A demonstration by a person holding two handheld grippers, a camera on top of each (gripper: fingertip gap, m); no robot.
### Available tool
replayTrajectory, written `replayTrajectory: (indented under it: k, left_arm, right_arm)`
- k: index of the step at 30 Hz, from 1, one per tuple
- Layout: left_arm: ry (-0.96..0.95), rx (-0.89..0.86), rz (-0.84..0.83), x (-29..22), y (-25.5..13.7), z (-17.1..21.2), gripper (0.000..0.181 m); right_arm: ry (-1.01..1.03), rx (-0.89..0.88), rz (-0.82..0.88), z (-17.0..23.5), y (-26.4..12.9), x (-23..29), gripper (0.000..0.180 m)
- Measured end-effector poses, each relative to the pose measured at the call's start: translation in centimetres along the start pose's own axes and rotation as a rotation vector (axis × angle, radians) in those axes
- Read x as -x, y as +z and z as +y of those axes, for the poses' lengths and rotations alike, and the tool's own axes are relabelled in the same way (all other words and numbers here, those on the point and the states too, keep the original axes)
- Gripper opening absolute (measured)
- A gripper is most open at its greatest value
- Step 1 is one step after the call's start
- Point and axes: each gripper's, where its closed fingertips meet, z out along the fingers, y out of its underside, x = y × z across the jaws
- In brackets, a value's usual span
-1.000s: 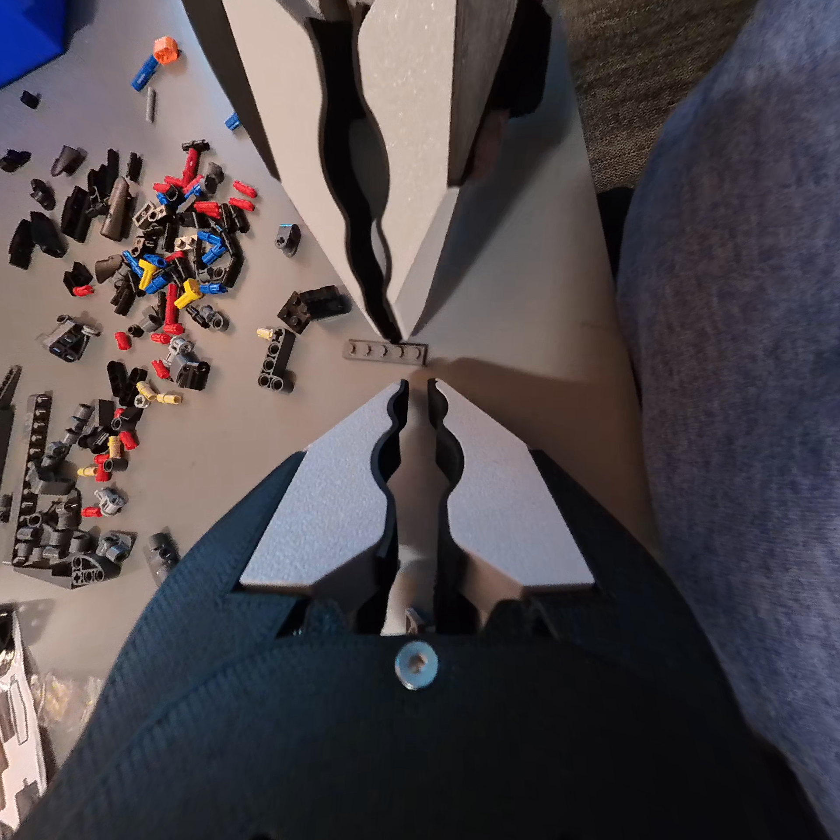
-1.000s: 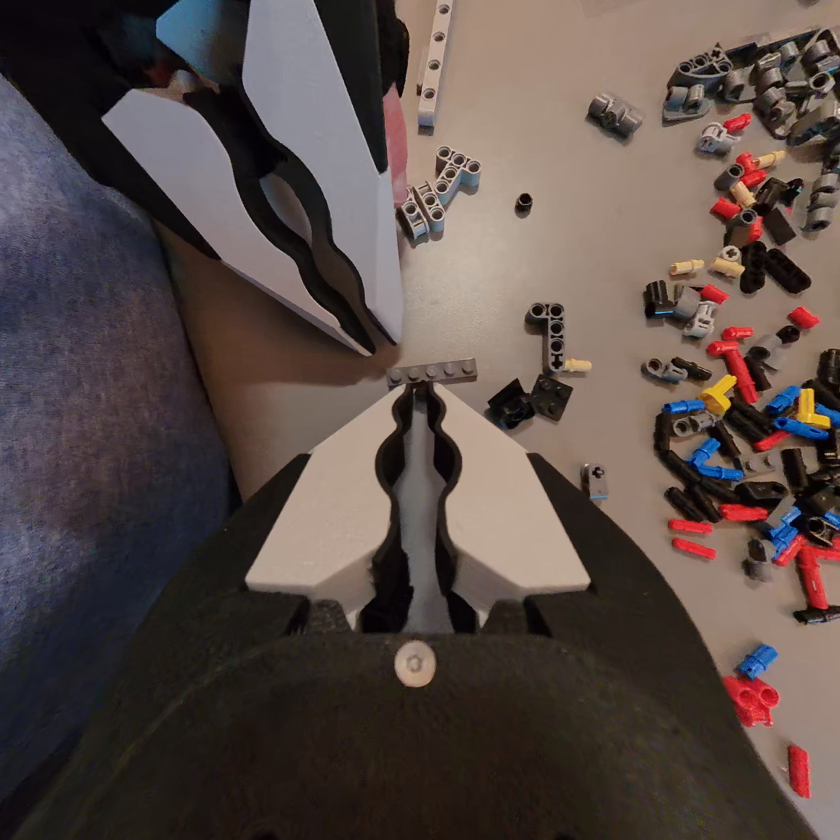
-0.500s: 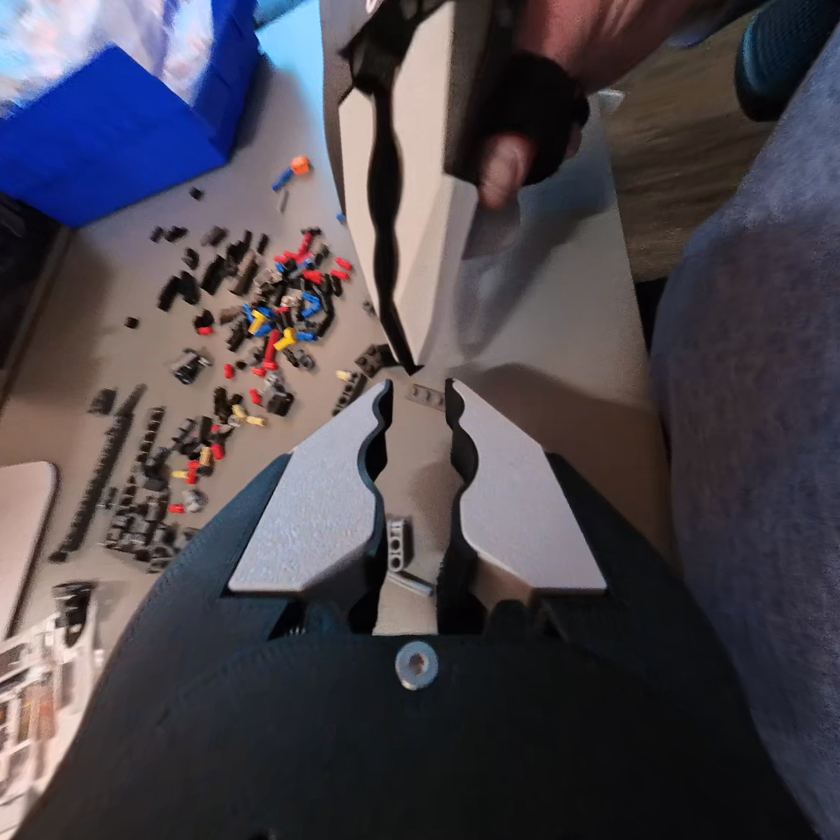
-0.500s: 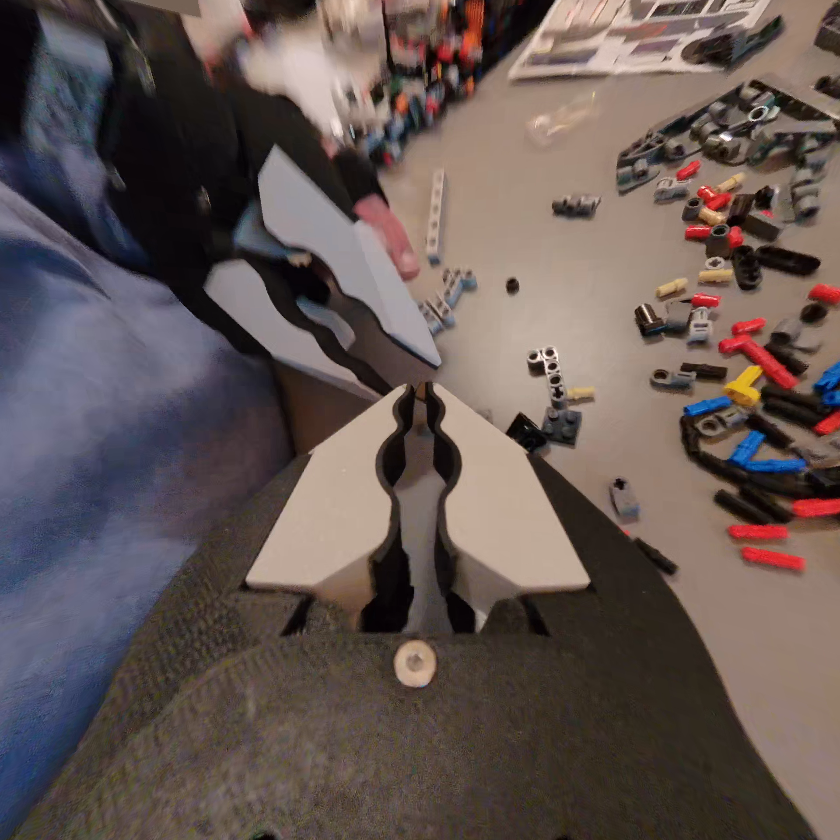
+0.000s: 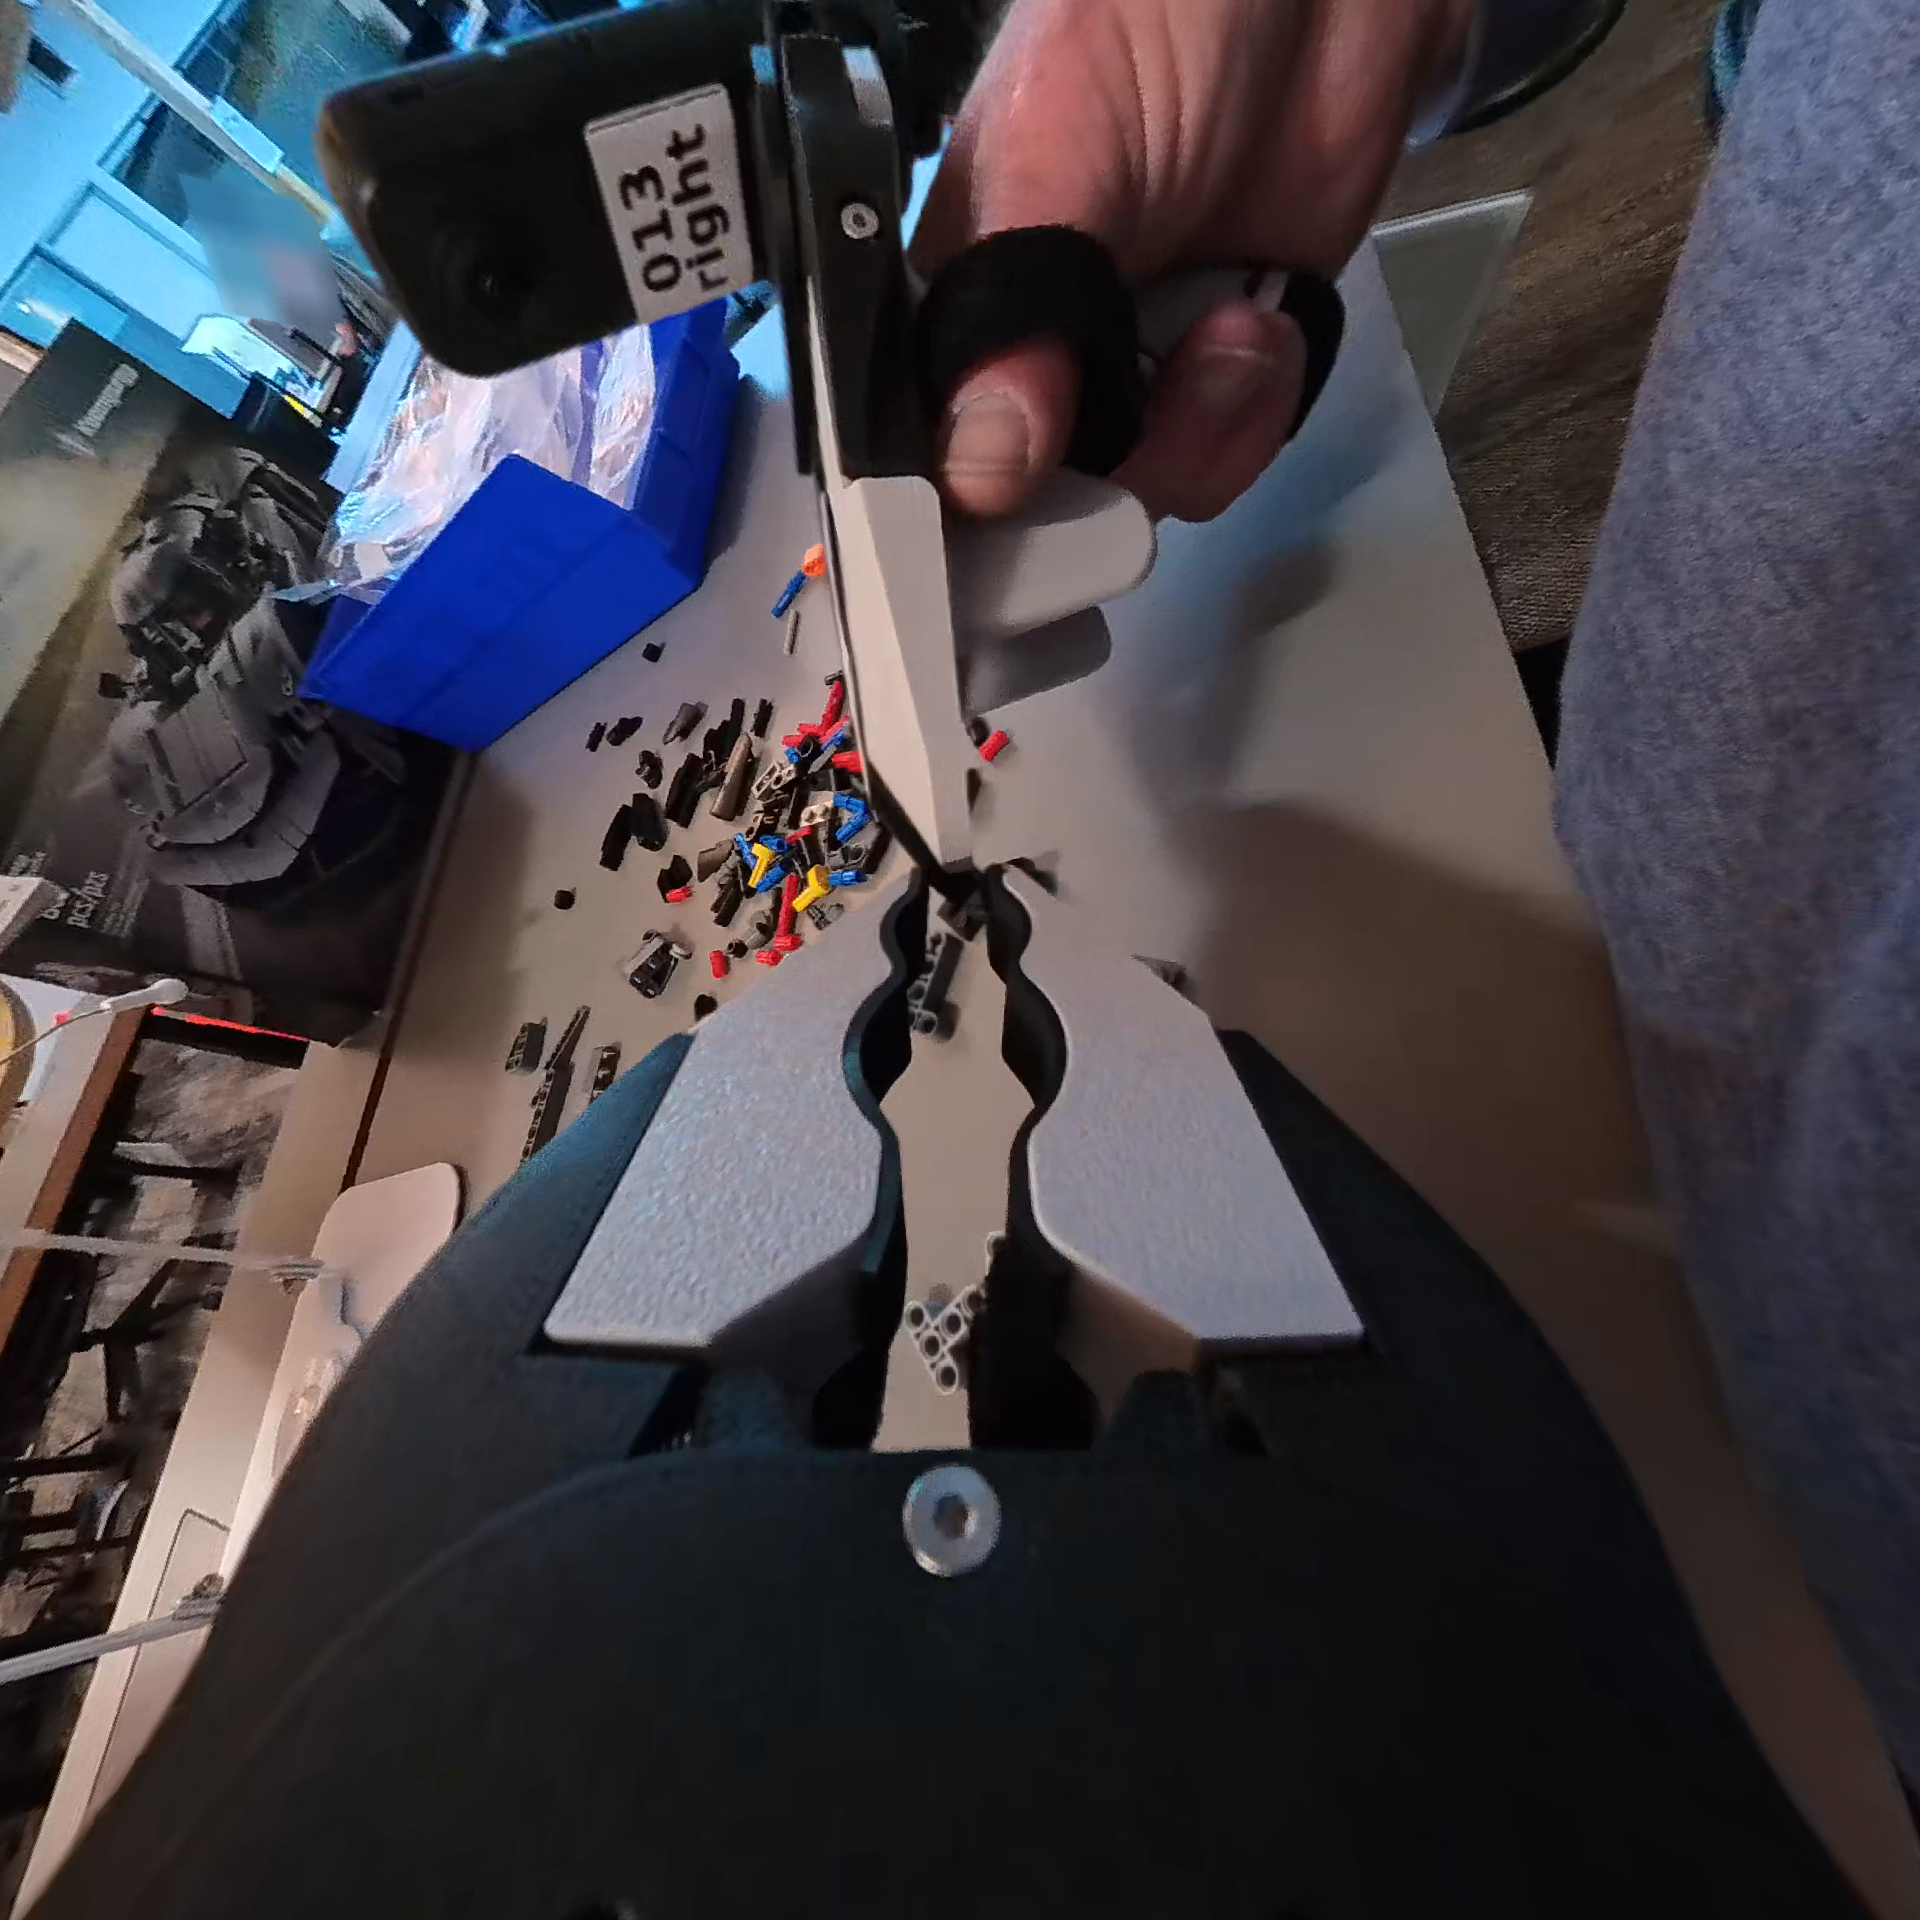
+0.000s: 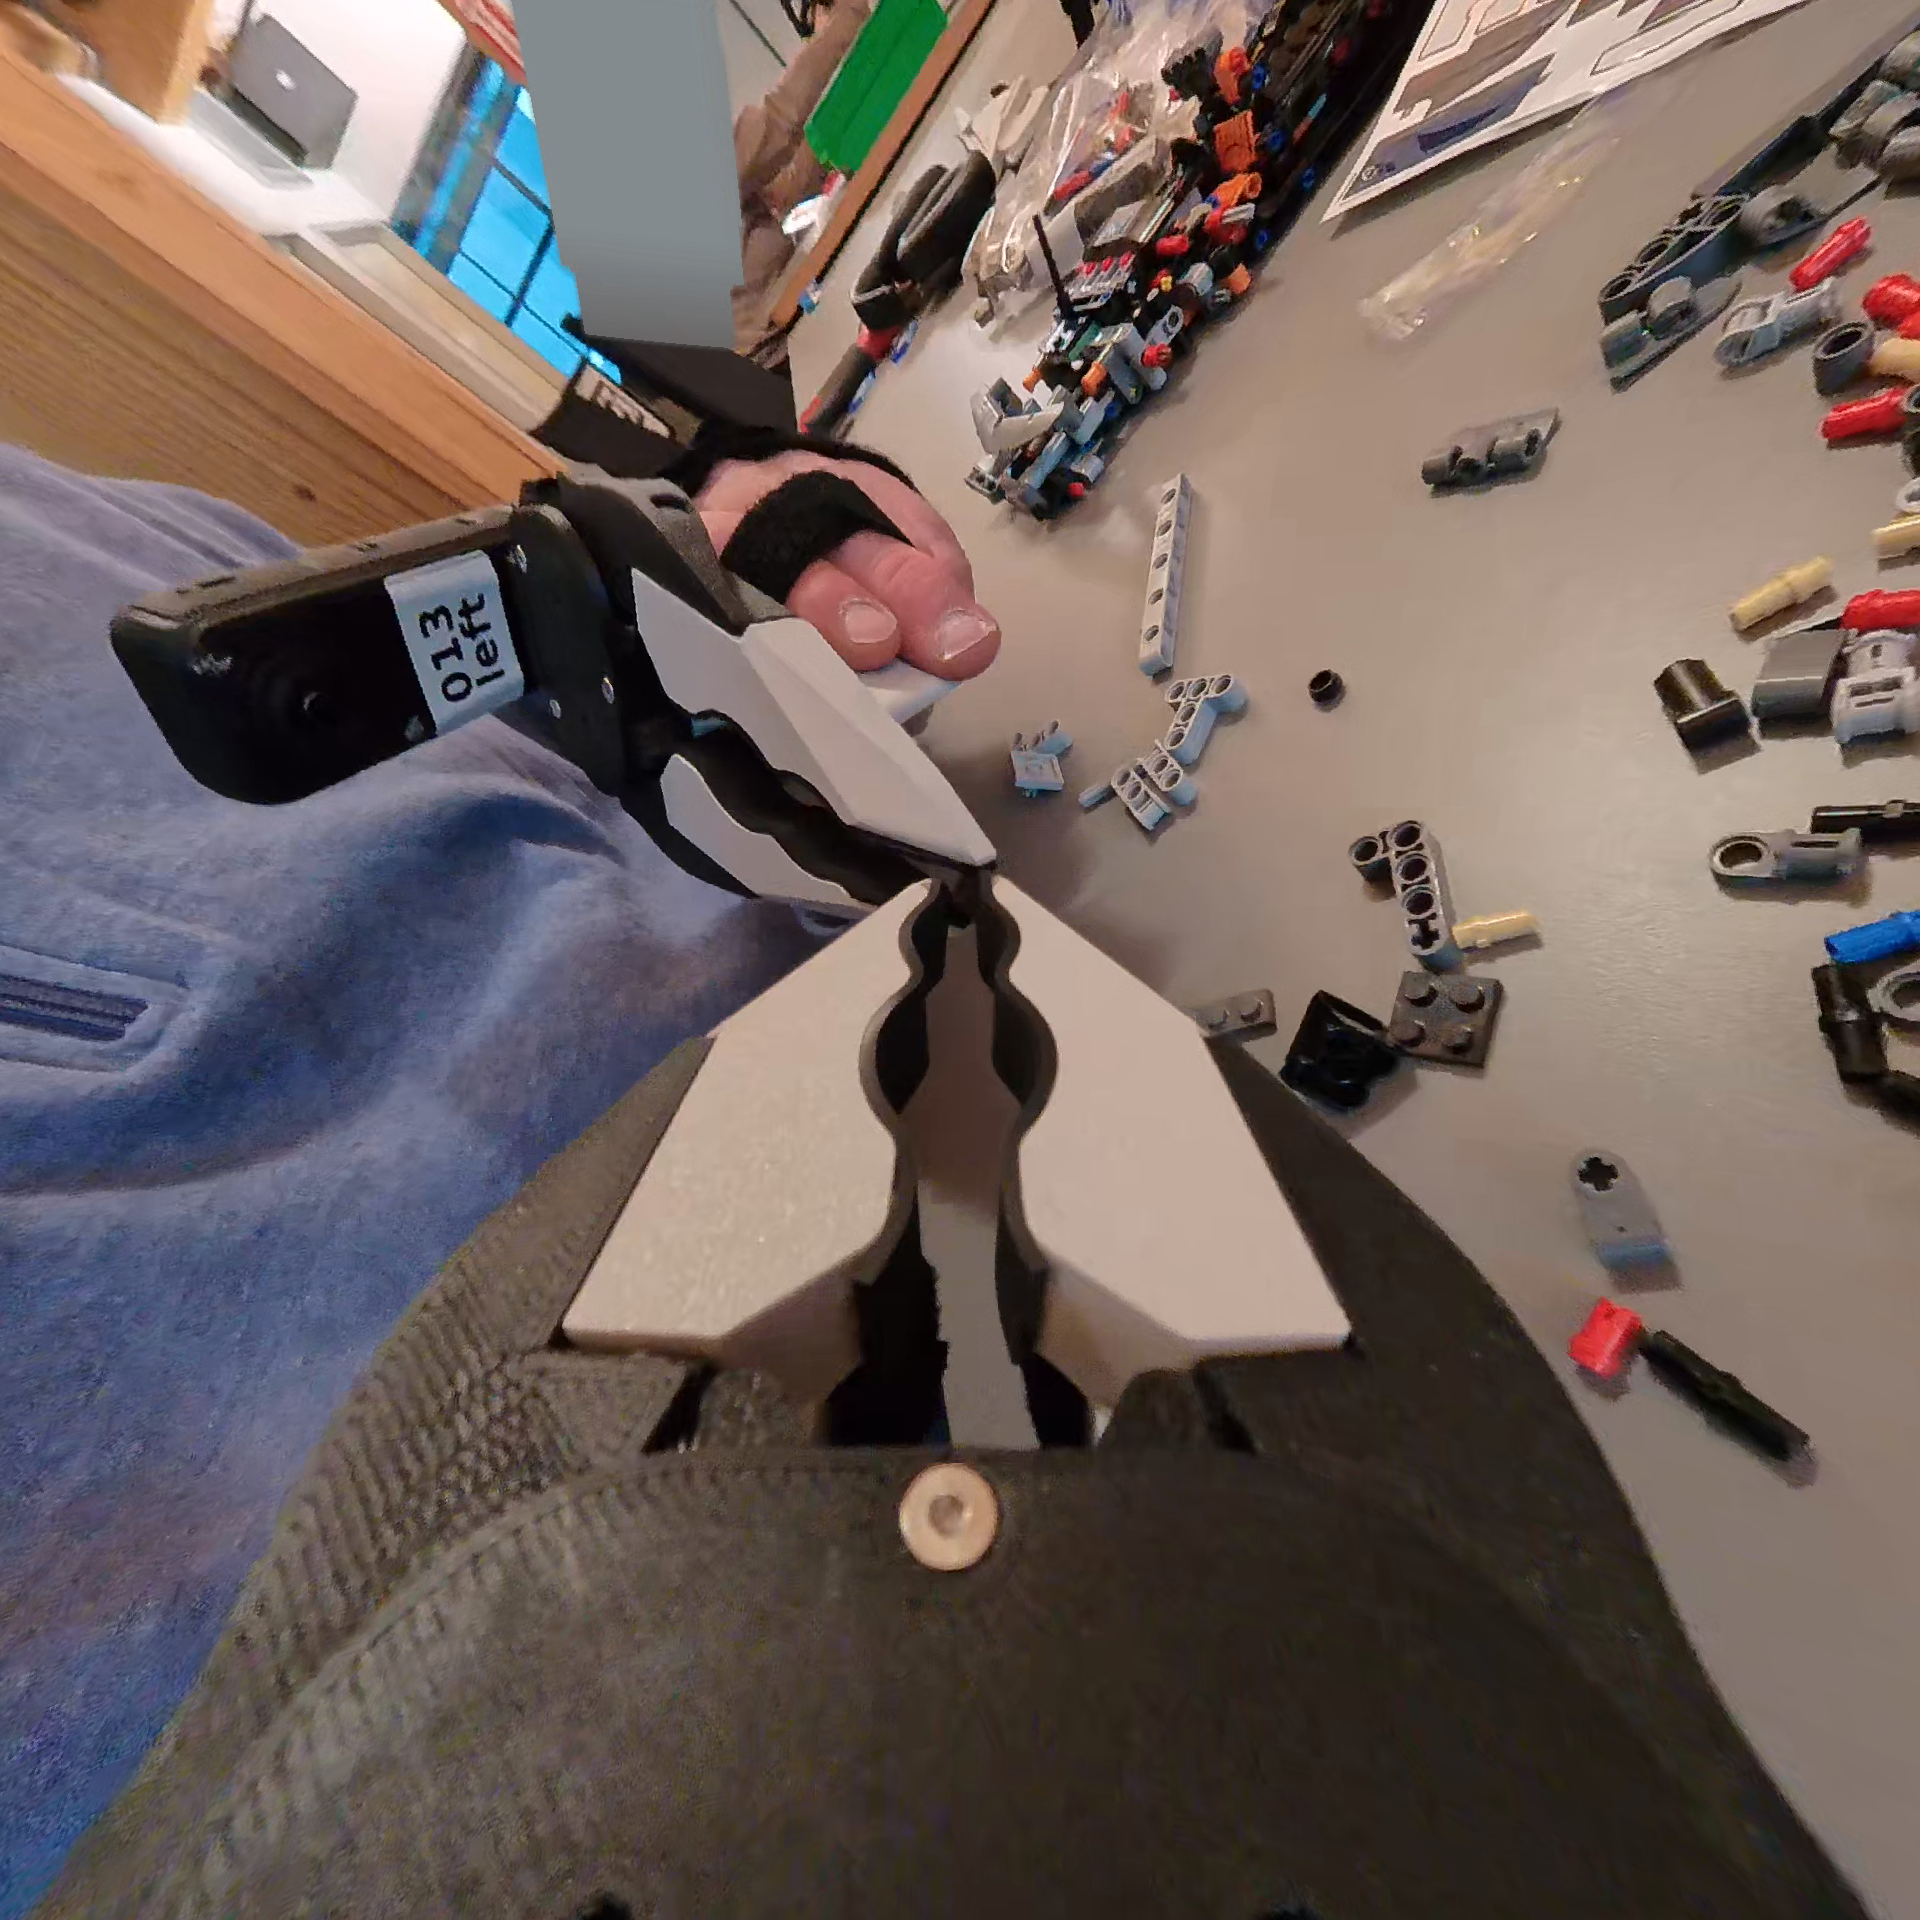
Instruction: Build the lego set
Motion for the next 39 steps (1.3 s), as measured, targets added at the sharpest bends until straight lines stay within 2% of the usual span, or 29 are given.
replayTrajectory:
  k: [1,11,14,16,18,22,25,27,32,39]
  left_arm:
    - [-0.008,-0.002,-0.005,0.1,0.0,0.0,0.008]
    - [-0.114,0.019,-0.104,2.2,-0.2,0.8,0.008]
    - [-0.198,-0.004,-0.084,2.5,-0.3,0.7,0.008]
    - [-0.326,-0.047,-0.031,2.7,-0.4,0.4,0.008]
    - [-0.477,-0.109,0.039,3.0,-0.6,0.0,0.008]
    - [-0.819,-0.256,0.254,3.5,-1.1,-1.2,0.008]
    - [-1.016,-0.296,0.441,3.1,-1.2,-1.5,0.008]
    - [-1.088,-0.314,0.499,3.3,-1.4,-1.5,0.008]
    - [-1.206,-0.351,0.667,3.1,-2.1,-2.7,0.008]
    - [-1.327,-0.401,0.782,3.0,-2.2,-3.3,0.008]
  right_arm:
    - [0.014,-0.011,-0.002,-0.1,0.0,0.0,0.002]
    - [0.043,-0.190,0.111,-2.3,-0.1,-1.0,0.006]
    - [-0.019,-0.230,0.153,-2.9,-0.7,-1.2,0.007]
    - [-0.178,-0.204,0.224,-3.0,-1.1,-0.9,0.007]
    - [-0.430,-0.098,0.357,-2.7,-1.2,-0.8,0.007]
    - [-0.860,0.061,0.568,-2.9,-1.4,0.0,0.012]
    - [-1.060,0.106,0.643,-3.6,-1.7,0.7,0.014]
    - [-1.189,0.165,0.684,-3.7,-2.1,0.9,0.013]
    - [-1.357,0.226,0.696,-3.7,-1.6,1.8,0.008]
    - [-1.439,0.234,0.666,-3.4,-1.3,2.6,0.003]
